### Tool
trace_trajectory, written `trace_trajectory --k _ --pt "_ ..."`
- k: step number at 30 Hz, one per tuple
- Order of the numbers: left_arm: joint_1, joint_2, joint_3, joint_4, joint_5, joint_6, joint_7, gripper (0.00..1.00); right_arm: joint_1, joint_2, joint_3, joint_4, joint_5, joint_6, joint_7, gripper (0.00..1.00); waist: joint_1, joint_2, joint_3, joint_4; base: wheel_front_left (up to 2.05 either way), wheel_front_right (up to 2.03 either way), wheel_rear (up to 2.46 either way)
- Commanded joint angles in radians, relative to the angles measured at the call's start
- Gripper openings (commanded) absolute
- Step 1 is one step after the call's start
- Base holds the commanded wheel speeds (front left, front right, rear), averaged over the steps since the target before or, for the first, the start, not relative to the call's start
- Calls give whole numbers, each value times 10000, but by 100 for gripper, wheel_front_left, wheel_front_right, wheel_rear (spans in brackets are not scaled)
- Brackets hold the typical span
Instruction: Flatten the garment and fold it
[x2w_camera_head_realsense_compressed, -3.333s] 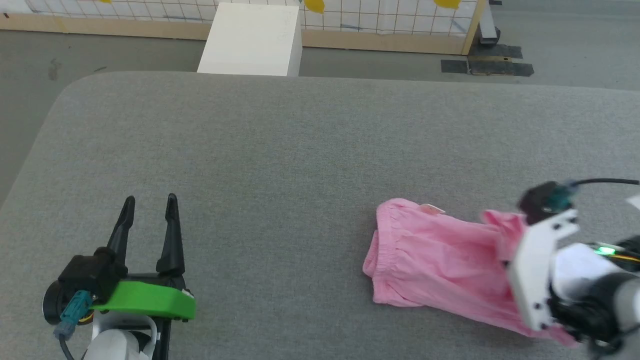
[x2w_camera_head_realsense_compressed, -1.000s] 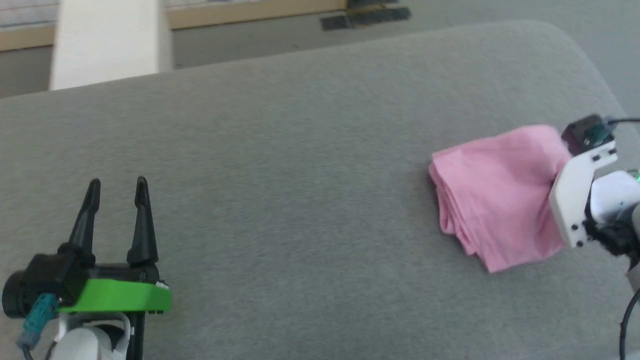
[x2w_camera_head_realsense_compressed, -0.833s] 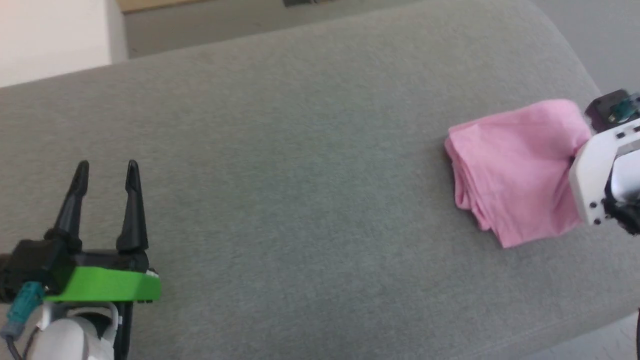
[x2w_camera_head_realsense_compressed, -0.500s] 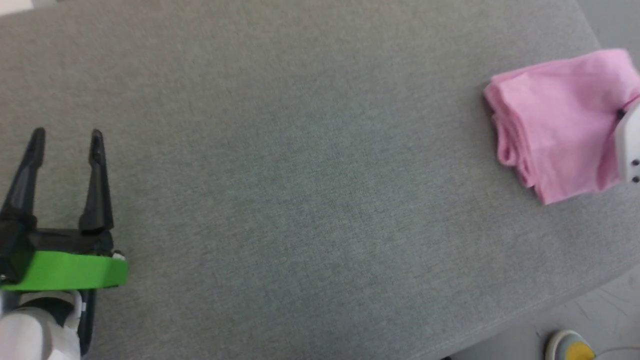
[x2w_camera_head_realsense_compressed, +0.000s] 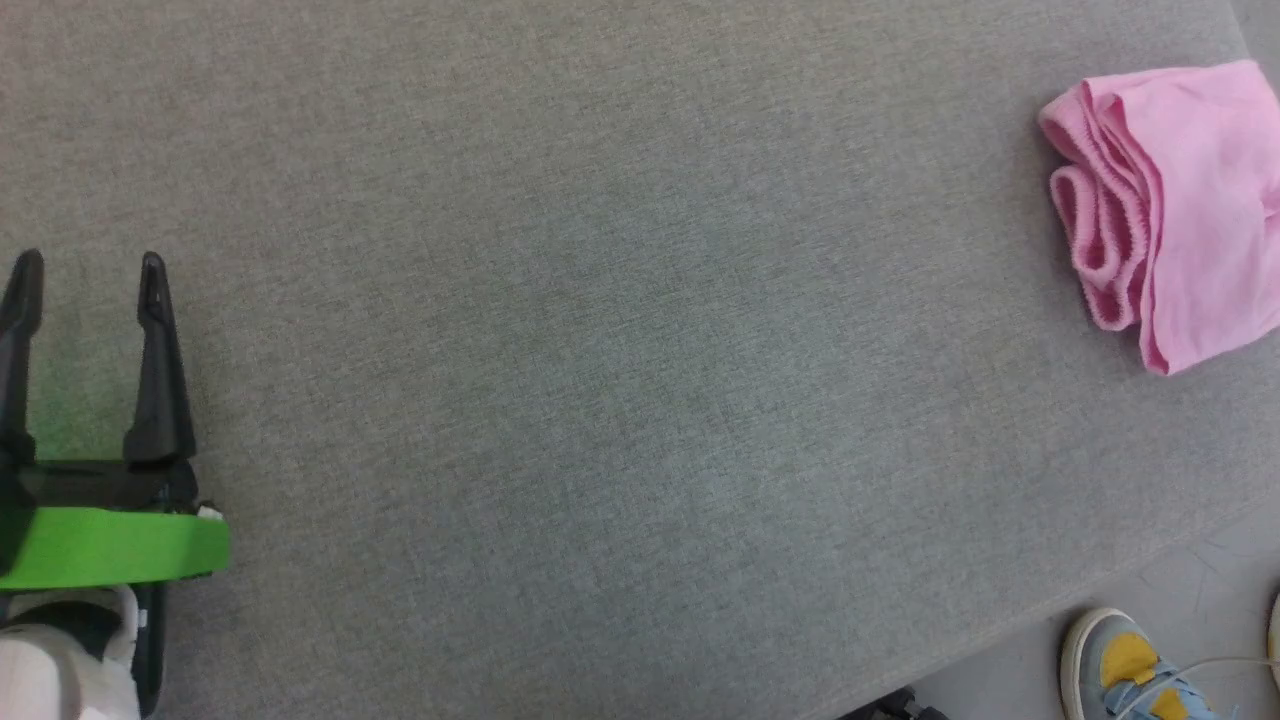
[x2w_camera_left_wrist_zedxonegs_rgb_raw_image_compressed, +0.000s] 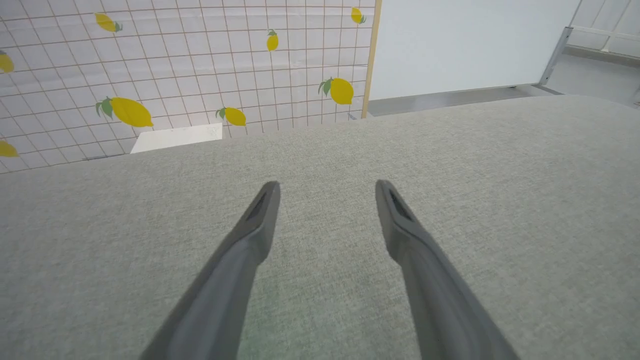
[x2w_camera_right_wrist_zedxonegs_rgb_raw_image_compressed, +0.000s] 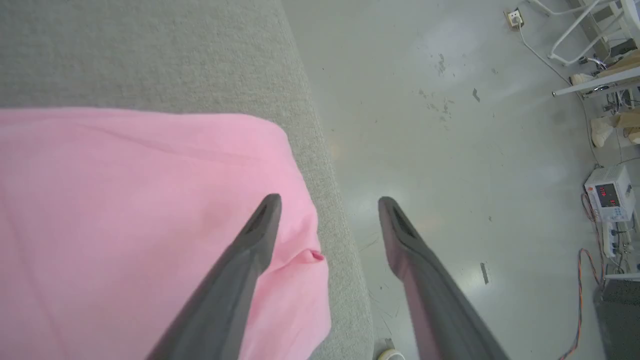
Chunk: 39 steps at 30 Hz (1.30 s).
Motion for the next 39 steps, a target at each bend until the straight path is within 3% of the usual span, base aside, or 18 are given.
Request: trace_trajectory --k 1,11,20,27,39 --pt "33 -63 -36 130 -40 51 -143 100 -208 105 -116 -328 103 -19 -393 100 -2 -1 -482 160 0 0 0" --pt "-118 -982 -514 1868 -385 126 -1398 100 837 207 302 -3863 984 -19 -2878 100 -2 -1 -2833 1501 0 0 0" --pt "-583 -1437 -705 2969 -495 119 -1814 100 2538 2278 363 -6580 1105 -19 -3832 100 -2 -1 -4234 2805 0 0 0" --pt "-681 -1657 -710 3598 -533 238 -1892 100 3909 3931 130 -6833 743 -19 -4578 100 -2 -1 -4916 3530 0 0 0" --pt "-586 -2096 -895 4613 -539 478 -1933 100 6270 4233 77 -5587 1199 -19 -6059 100 -2 -1 -5404 4251 0 0 0"
